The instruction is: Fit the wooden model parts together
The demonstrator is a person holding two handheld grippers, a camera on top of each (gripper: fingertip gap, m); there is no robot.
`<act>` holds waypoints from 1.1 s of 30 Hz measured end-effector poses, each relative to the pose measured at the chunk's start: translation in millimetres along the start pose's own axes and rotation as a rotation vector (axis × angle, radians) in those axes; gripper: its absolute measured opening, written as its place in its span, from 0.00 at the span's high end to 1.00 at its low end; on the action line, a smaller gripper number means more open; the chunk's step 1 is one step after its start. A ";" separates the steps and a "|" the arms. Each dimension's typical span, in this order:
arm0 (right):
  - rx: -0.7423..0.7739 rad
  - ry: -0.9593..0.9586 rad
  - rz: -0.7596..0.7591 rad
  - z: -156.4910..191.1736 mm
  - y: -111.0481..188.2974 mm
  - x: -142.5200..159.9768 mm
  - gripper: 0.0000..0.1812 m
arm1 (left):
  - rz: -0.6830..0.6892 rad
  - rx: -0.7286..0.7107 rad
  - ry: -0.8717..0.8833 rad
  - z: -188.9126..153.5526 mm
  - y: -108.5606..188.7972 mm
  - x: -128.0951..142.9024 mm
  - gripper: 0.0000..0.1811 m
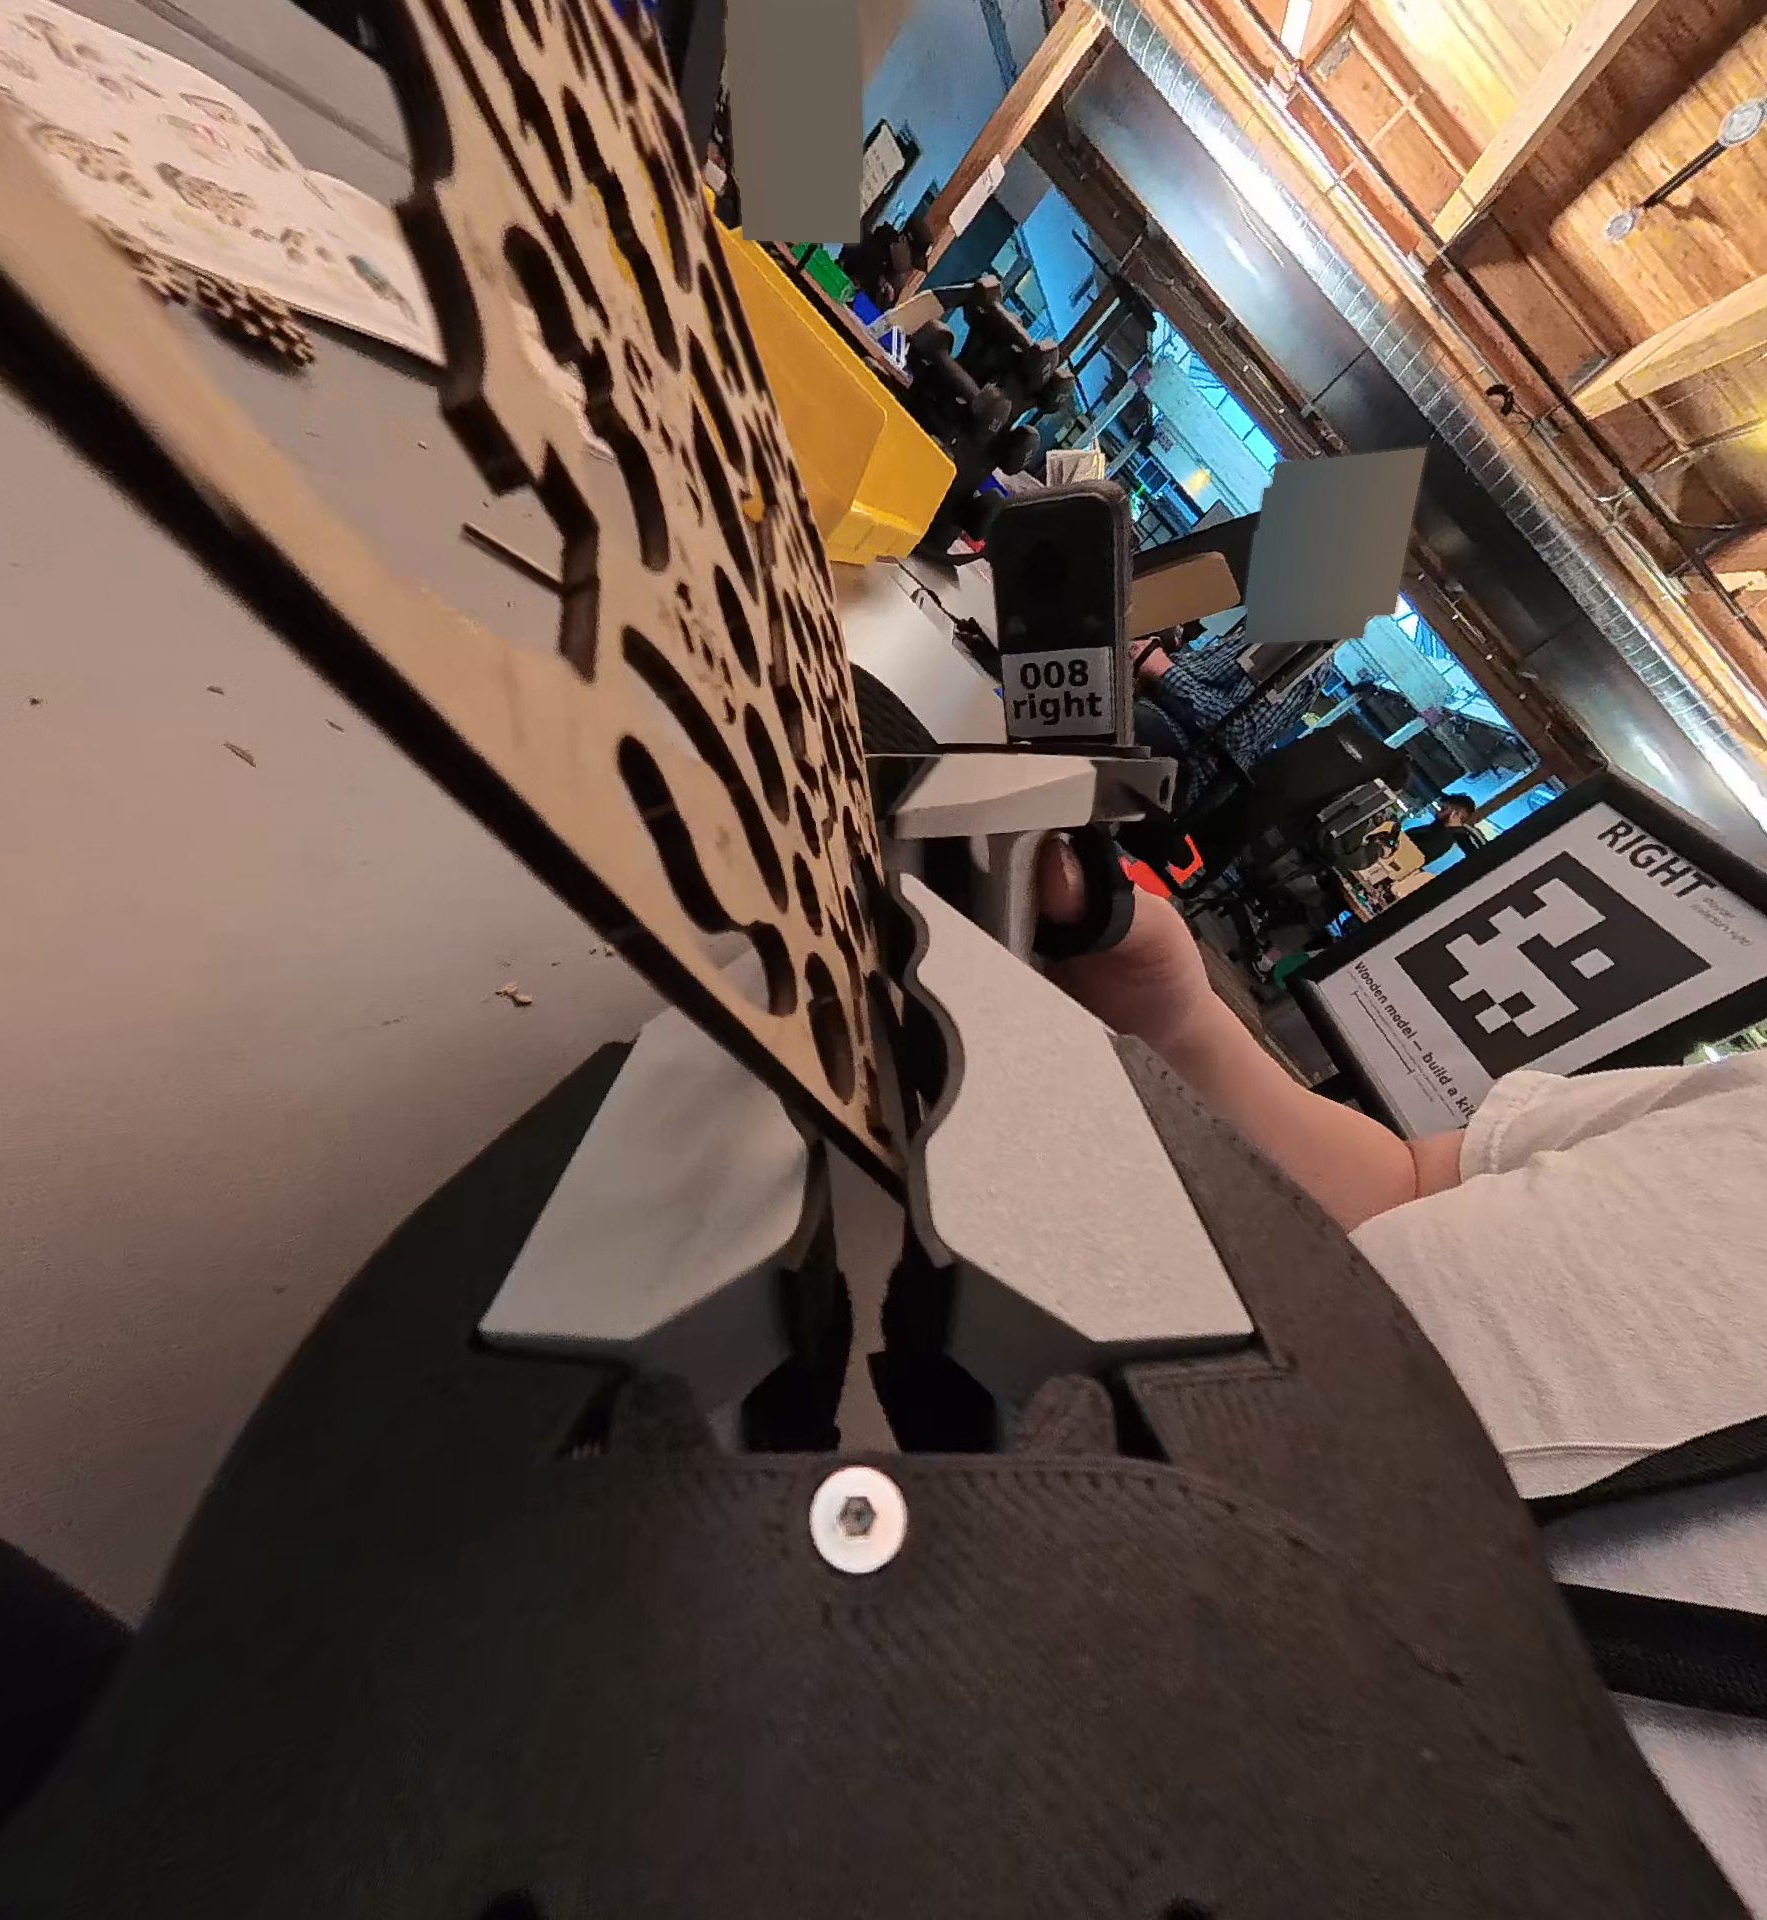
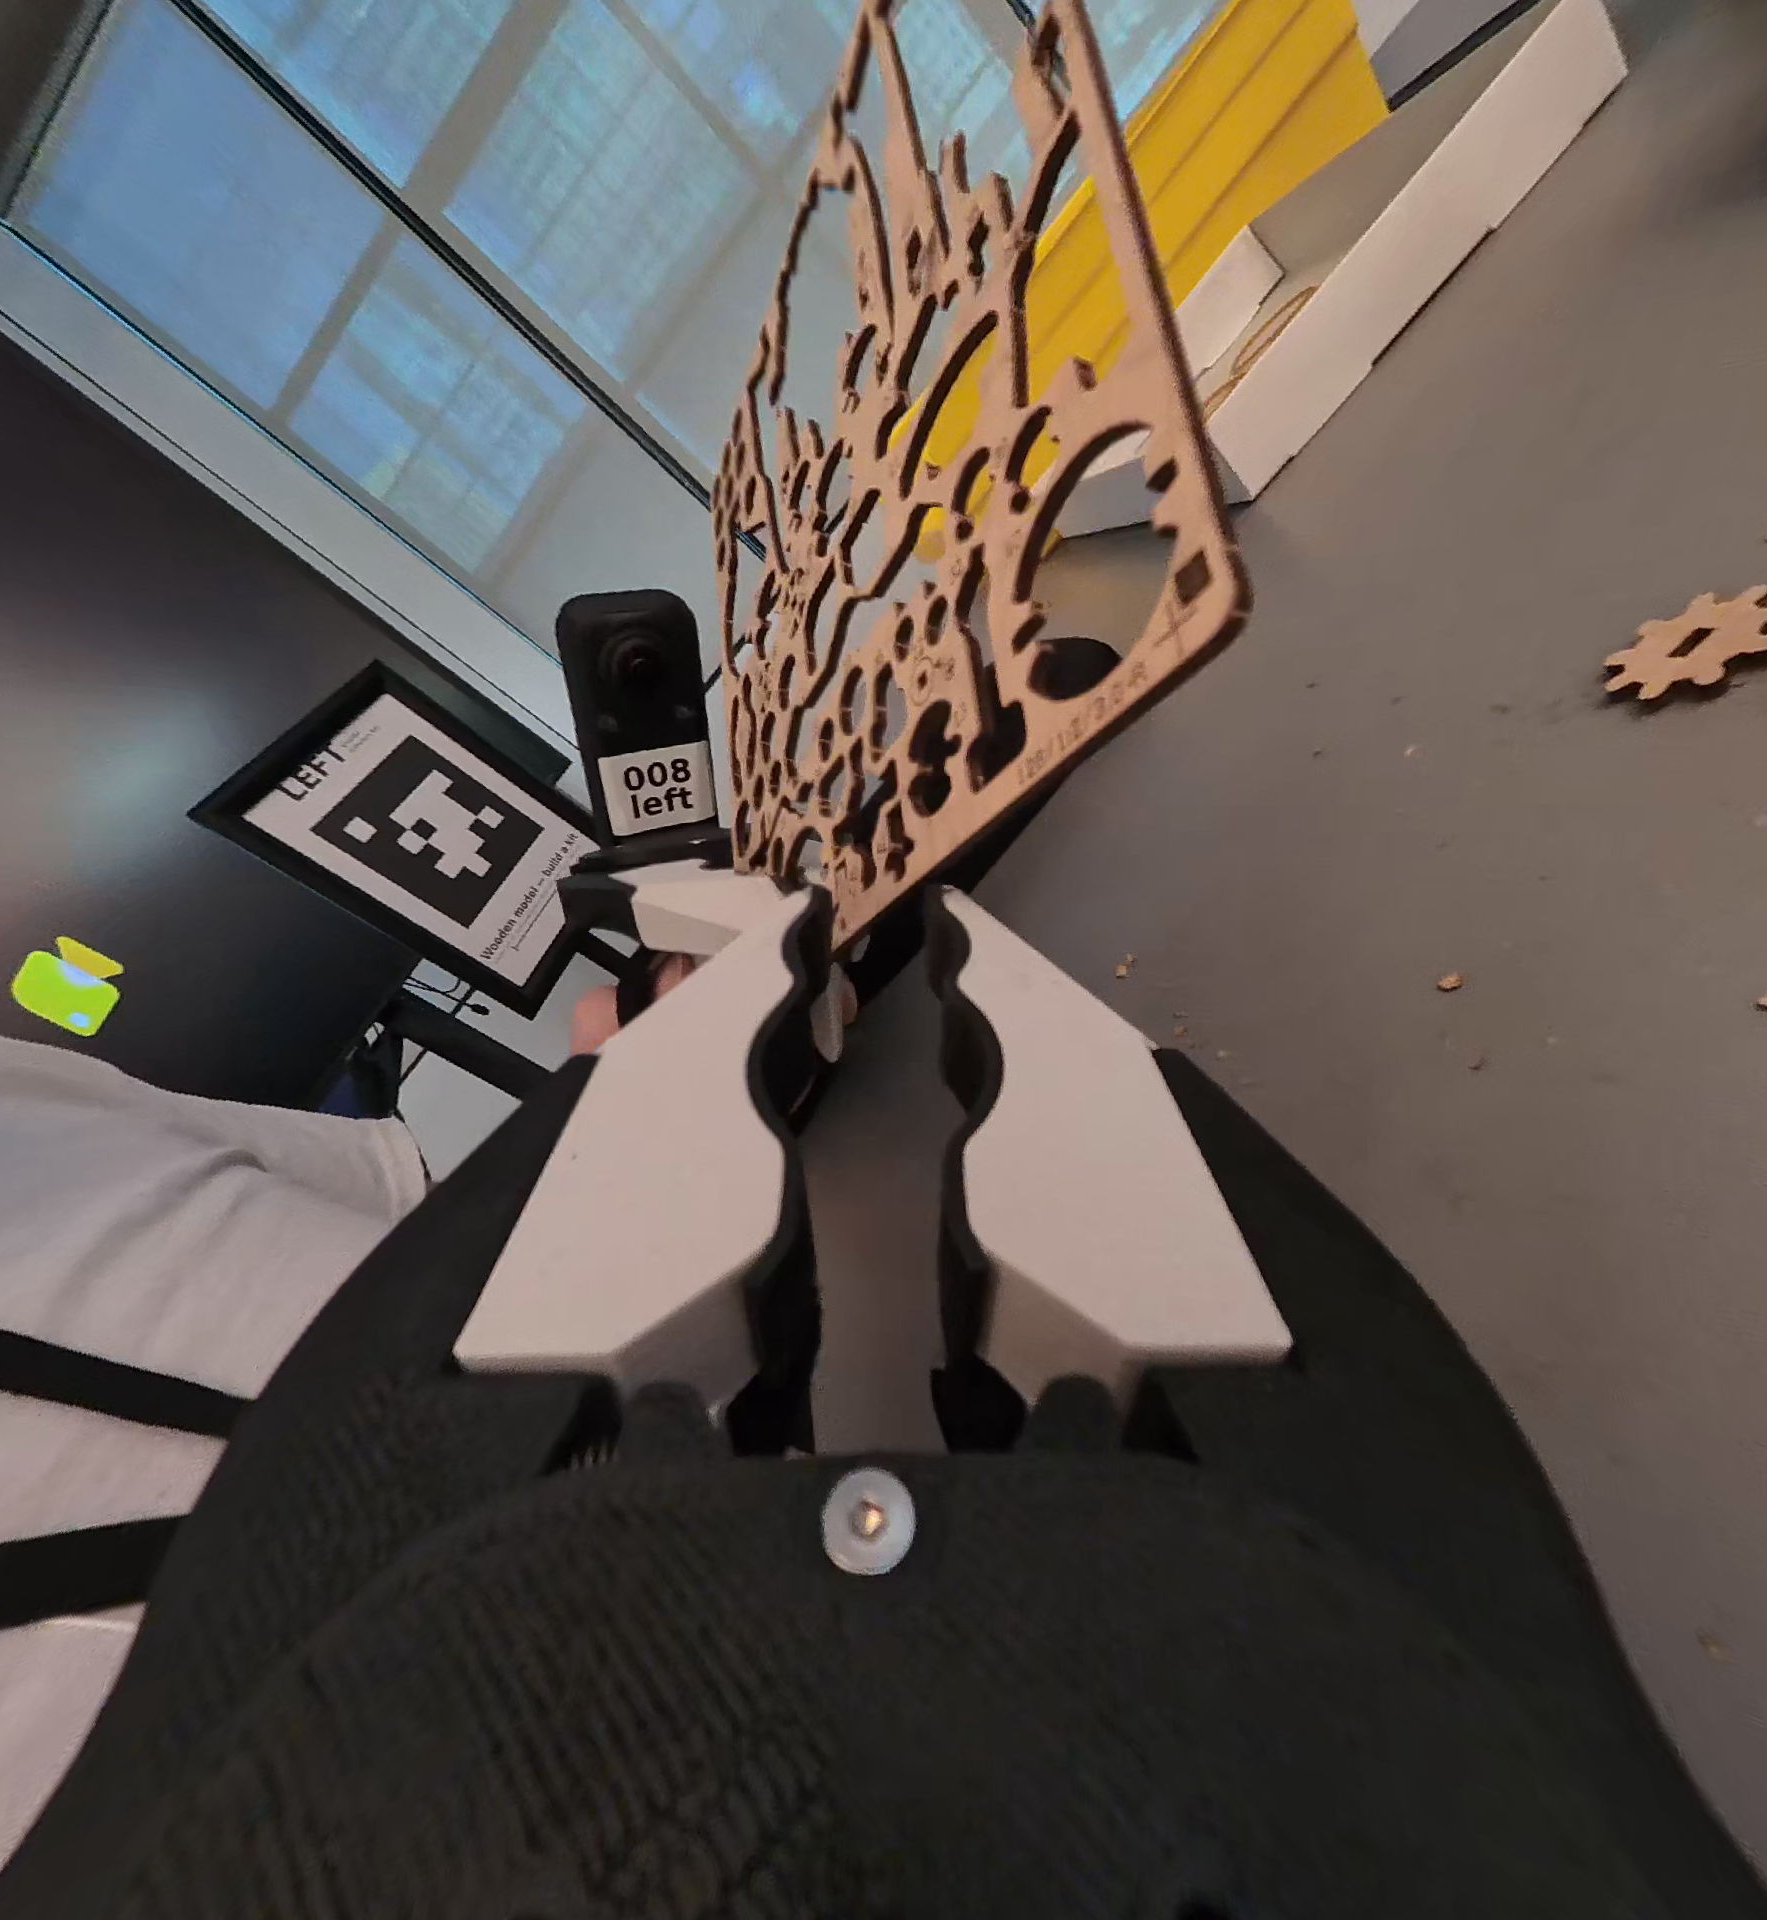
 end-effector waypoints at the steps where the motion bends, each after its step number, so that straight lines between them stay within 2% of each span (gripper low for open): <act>1: 0.003 0.002 0.012 0.1 -1.2 0.6 0.90 | 0.007 -0.002 -0.005 -0.4 -0.6 0.2 1.00; 17: -0.011 0.009 0.024 0.2 -0.6 0.0 0.94 | 0.013 -0.004 -0.012 -0.7 -1.0 0.7 1.00; 33: 0.163 0.207 0.002 7.2 -4.0 6.3 0.92 | 0.032 -0.074 -0.086 -5.4 0.2 2.8 1.00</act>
Point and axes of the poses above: each gripper's, where its closed fingertips meet, y back along the fingers, x out of its underside, z = x × y across the jaws, the point moved 9 cm from there along y, back along the fingers, and after that the axes turned 14 degrees about -y, right-handed, at the moved point
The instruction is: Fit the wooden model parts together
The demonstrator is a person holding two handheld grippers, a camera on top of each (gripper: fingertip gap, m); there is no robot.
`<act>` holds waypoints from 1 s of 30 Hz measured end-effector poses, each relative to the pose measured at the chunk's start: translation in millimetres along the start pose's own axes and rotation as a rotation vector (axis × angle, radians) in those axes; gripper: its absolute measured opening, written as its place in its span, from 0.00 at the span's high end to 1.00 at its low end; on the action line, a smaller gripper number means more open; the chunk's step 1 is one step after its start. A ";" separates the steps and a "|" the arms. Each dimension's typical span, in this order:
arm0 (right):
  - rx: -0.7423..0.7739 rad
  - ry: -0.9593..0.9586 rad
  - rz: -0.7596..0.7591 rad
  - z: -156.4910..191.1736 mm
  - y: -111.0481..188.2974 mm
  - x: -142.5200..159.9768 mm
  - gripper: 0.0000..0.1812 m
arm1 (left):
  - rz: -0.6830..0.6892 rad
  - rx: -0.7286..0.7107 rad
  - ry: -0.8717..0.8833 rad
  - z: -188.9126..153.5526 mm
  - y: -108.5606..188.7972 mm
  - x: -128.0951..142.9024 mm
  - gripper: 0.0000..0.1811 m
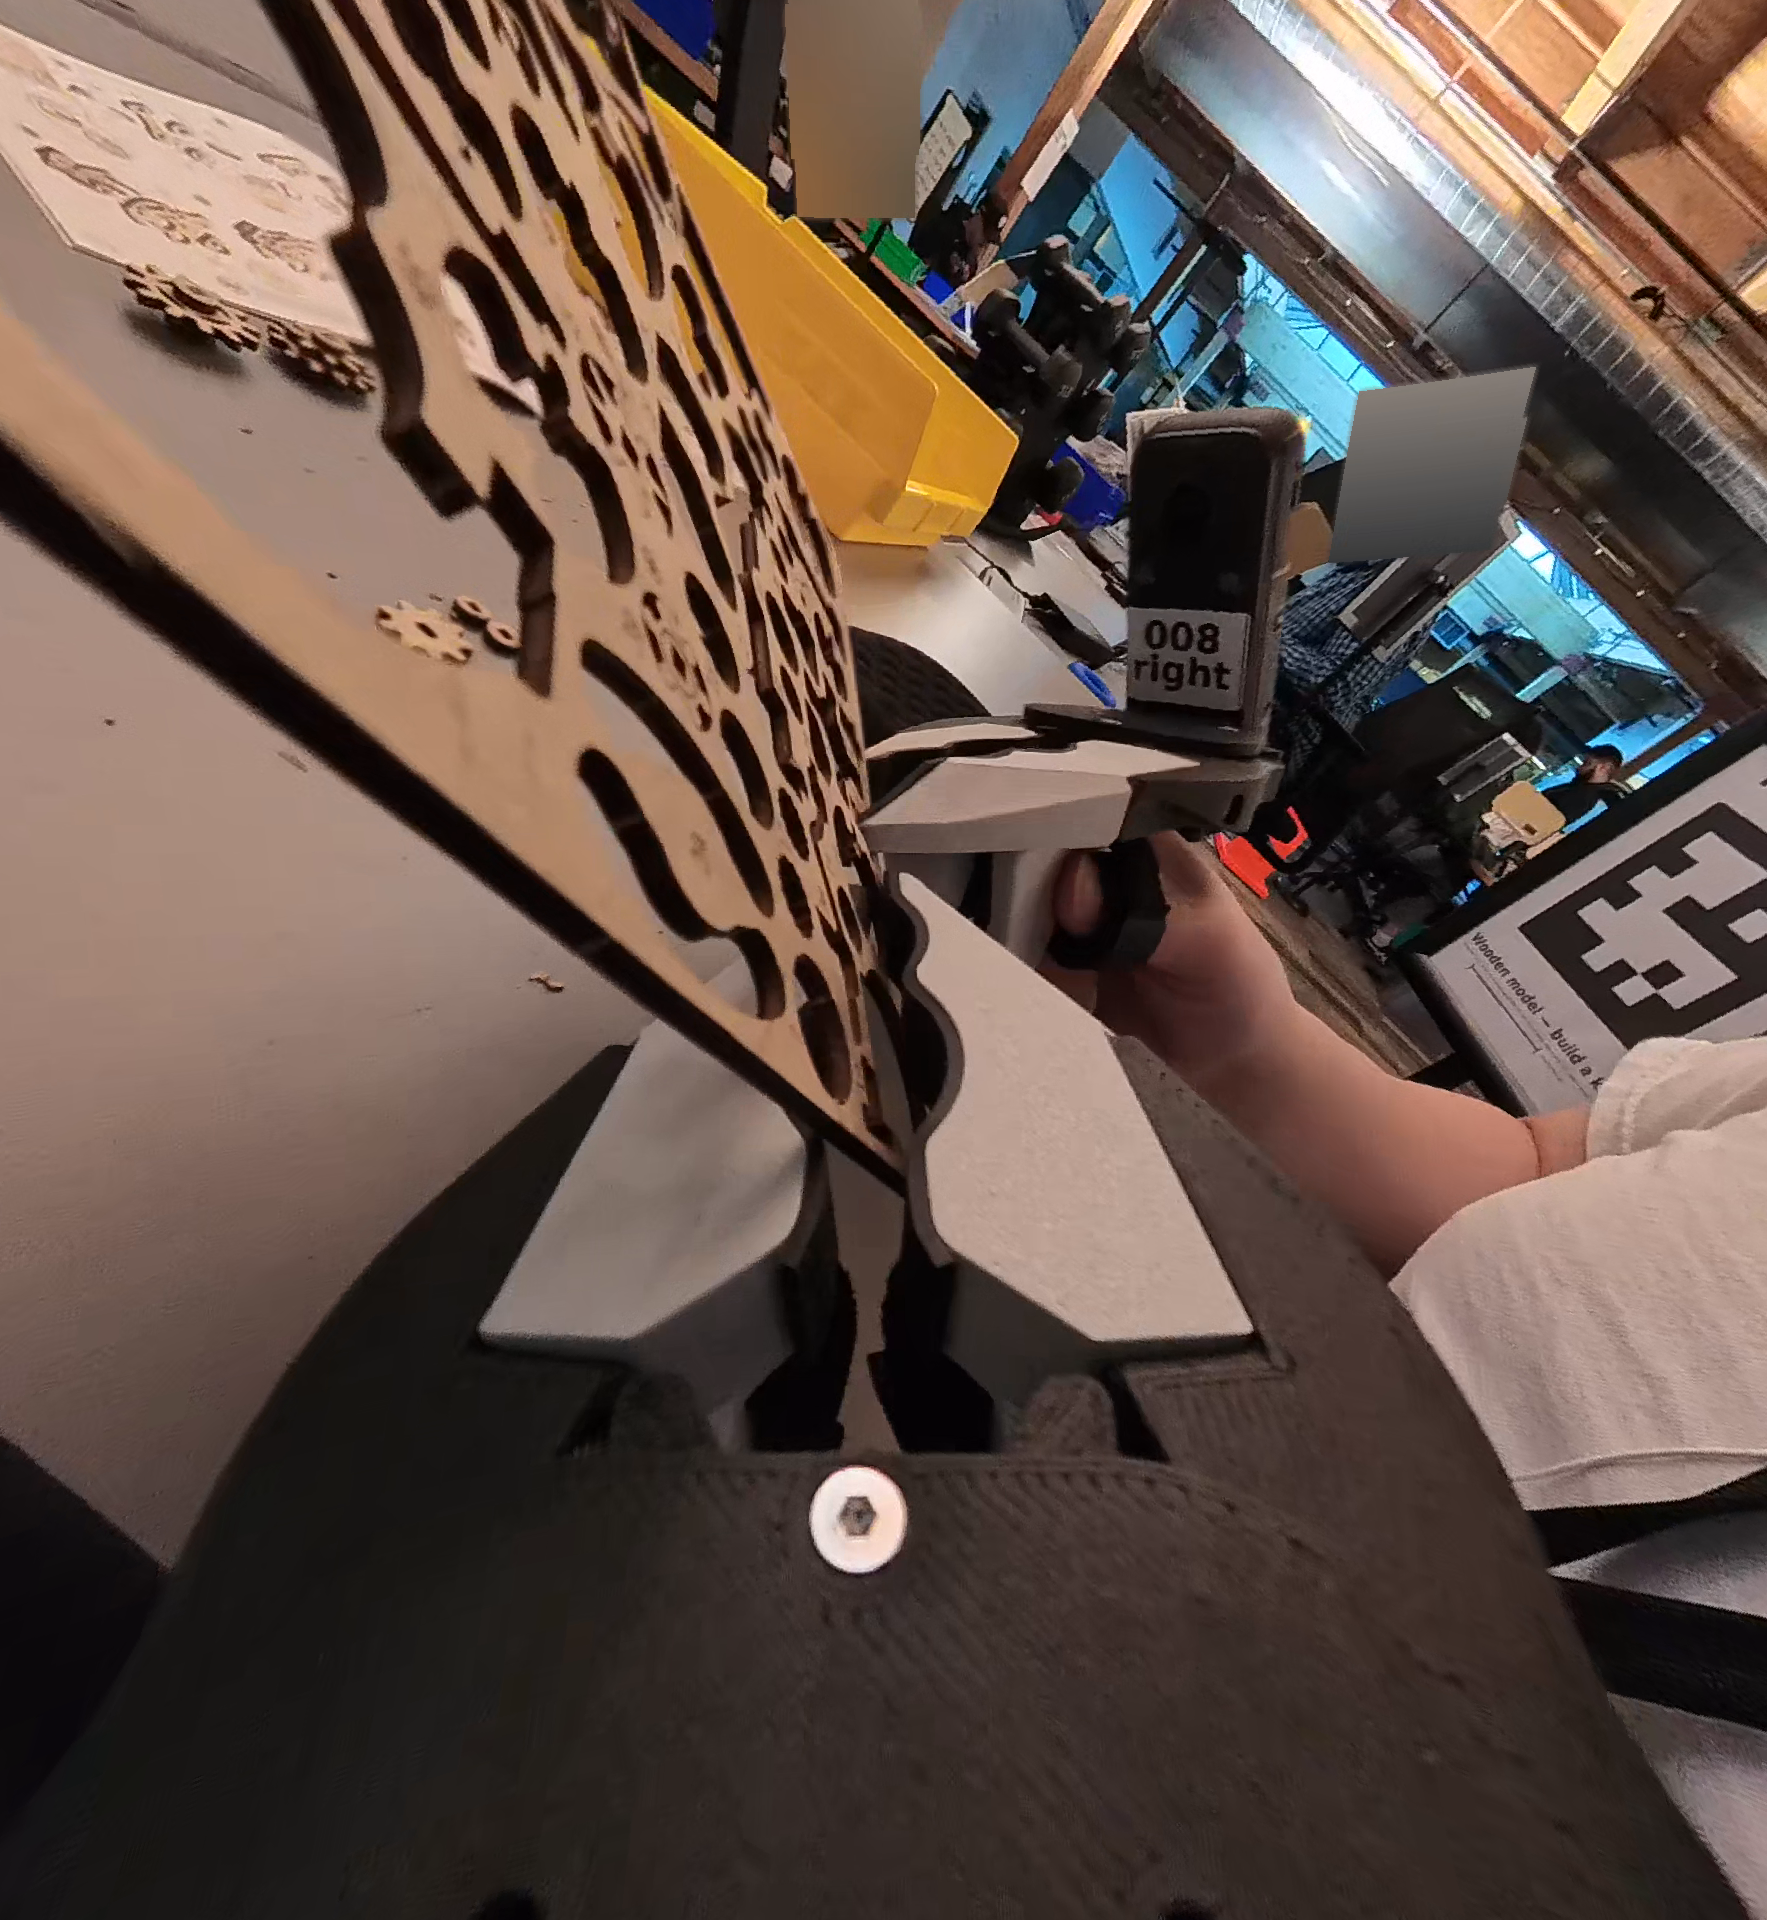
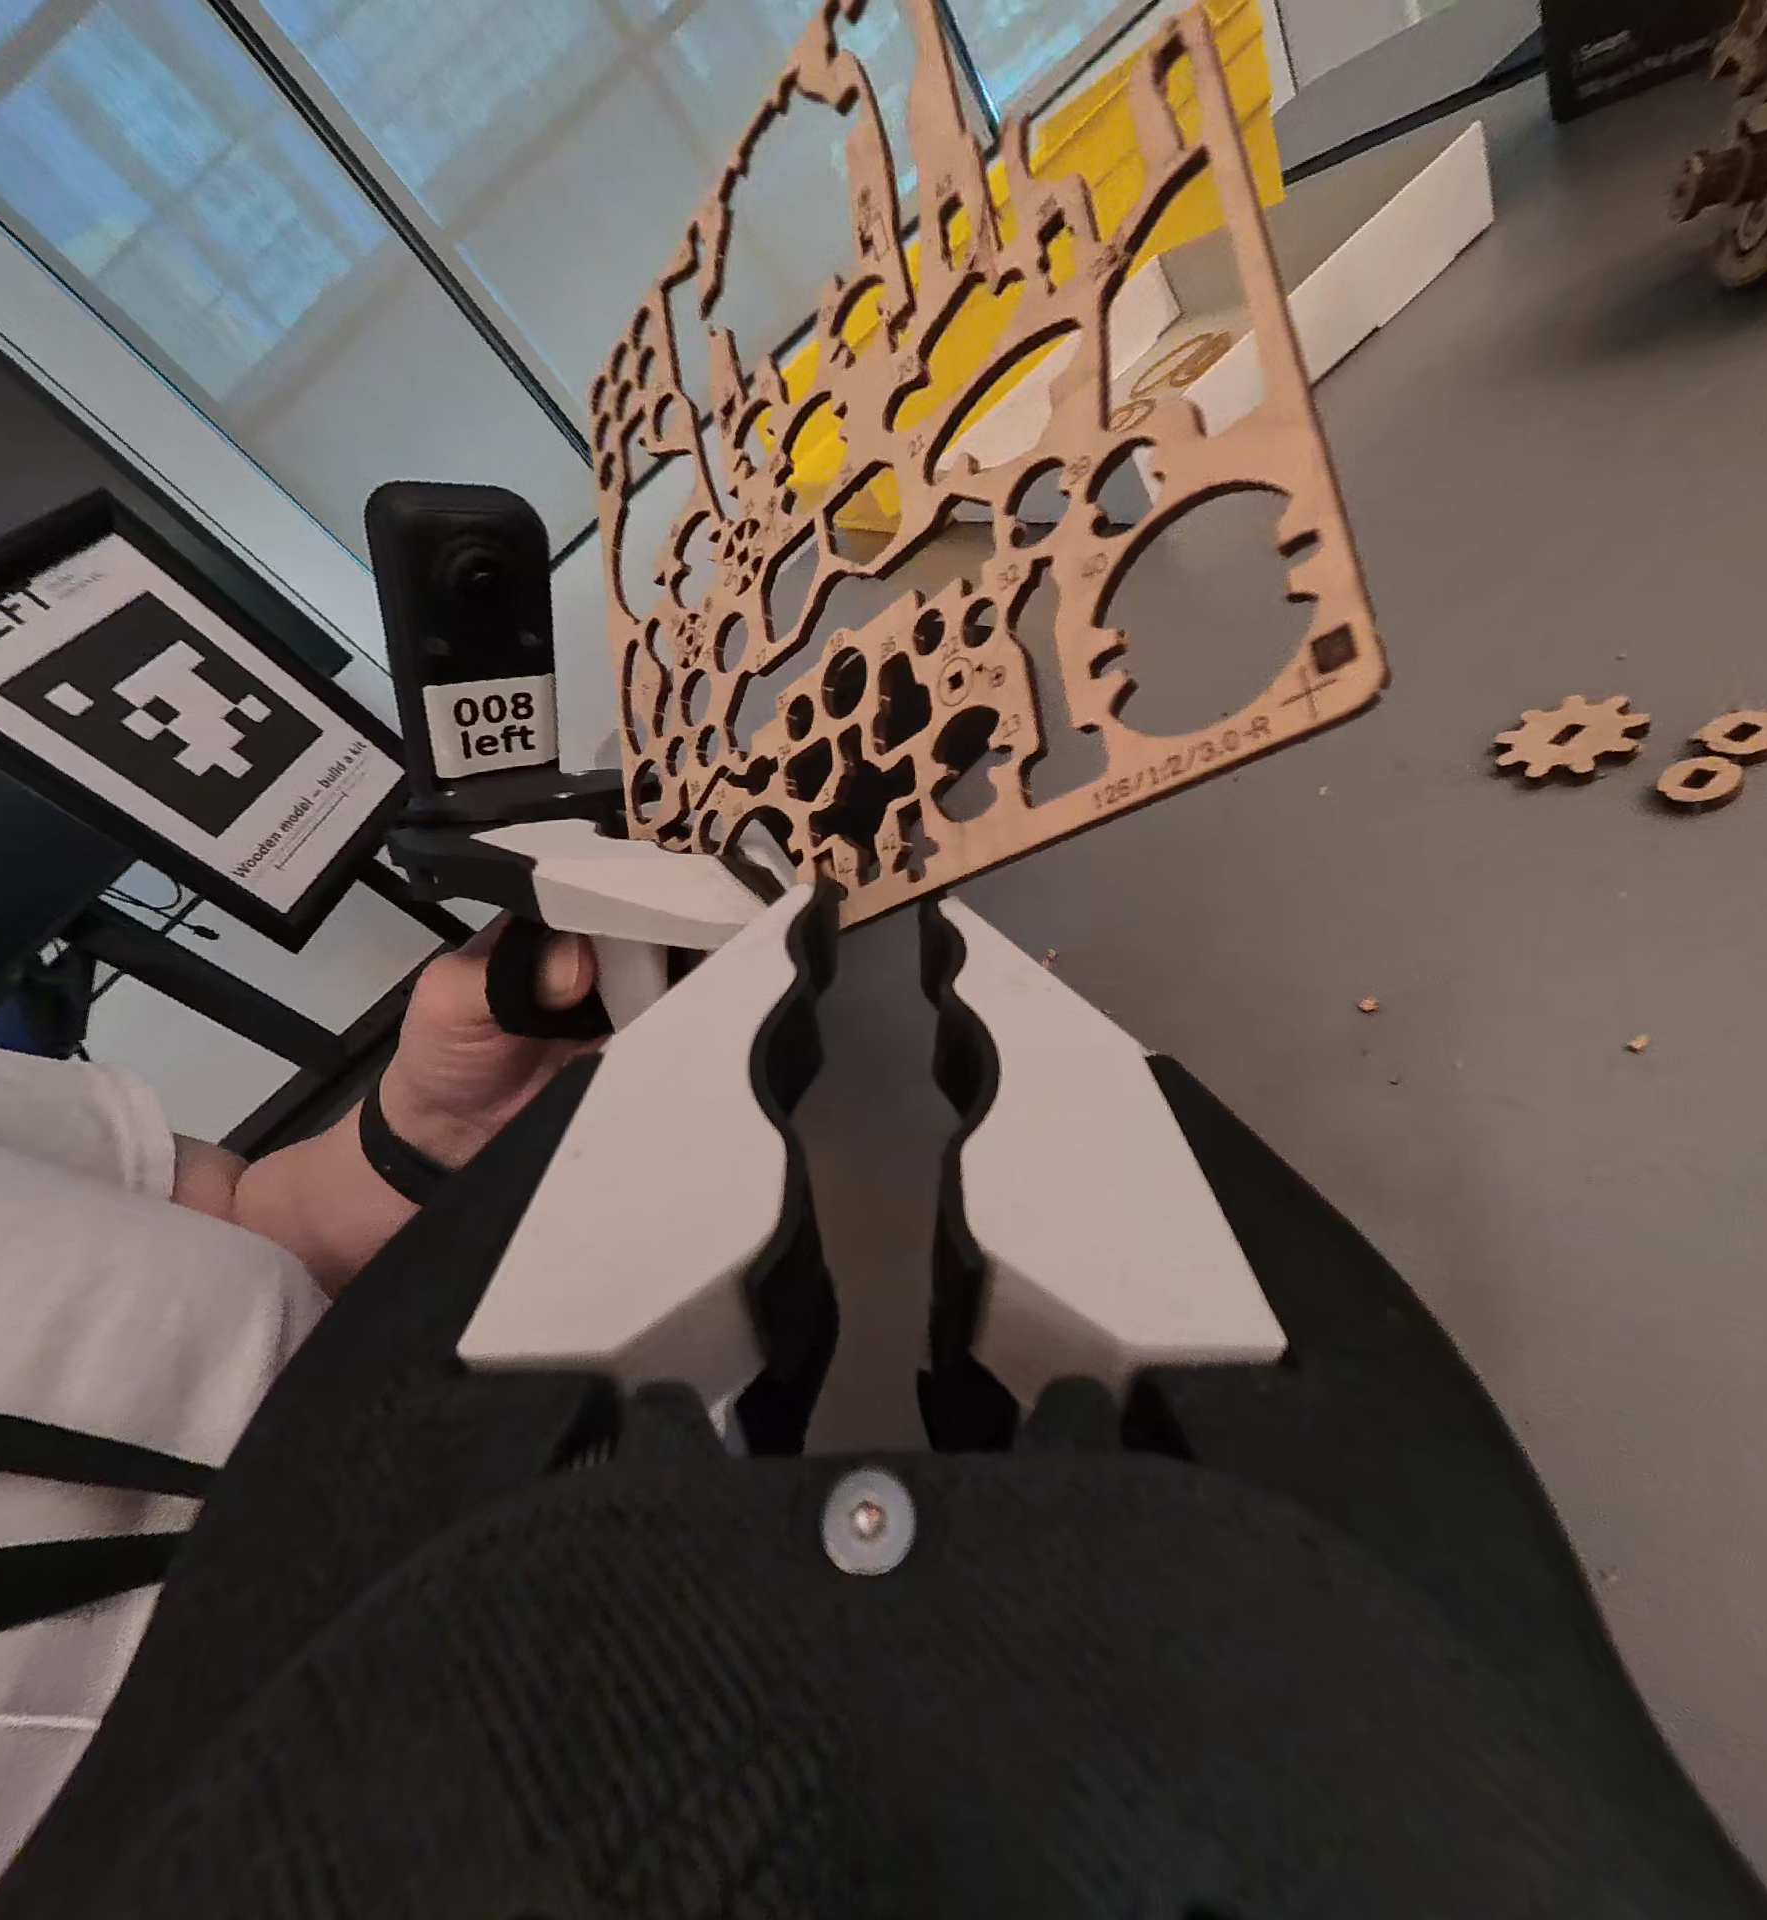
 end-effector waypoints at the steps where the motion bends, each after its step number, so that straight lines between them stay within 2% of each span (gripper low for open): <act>1: 0.011 -0.011 0.001 -0.8 -0.4 0.3 0.92 | 0.008 -0.009 -0.002 0.1 -0.6 0.4 1.00; 8: -0.112 -0.115 -0.025 -4.5 3.0 -2.7 0.94 | -0.011 0.031 0.045 3.4 -1.6 -0.9 0.99; 15: -0.038 -0.101 -0.039 -3.7 0.0 -1.0 0.92 | -0.005 0.025 0.039 2.5 -1.9 -0.7 1.00; 24: 0.141 0.042 -0.063 4.9 -4.6 4.1 0.92 | 0.021 -0.043 0.006 1.0 -1.5 0.9 1.00; 27: 0.041 -0.045 -0.063 0.4 -3.0 1.5 0.92 | 0.002 -0.017 0.037 2.8 -0.9 0.1 1.00; 30: -0.108 -0.051 -0.112 2.7 5.8 -2.3 0.93 | -0.060 0.040 0.108 7.8 2.7 -3.3 1.00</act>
Point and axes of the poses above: each gripper's, where its closed fingertips meet, y back along the fingers, x out of its underside, z = x × y across the jaws, the point moved 9 cm from there along y, back along the fingers, and after that the axes turned 14 degrees about -y, right-handed, at the moved point
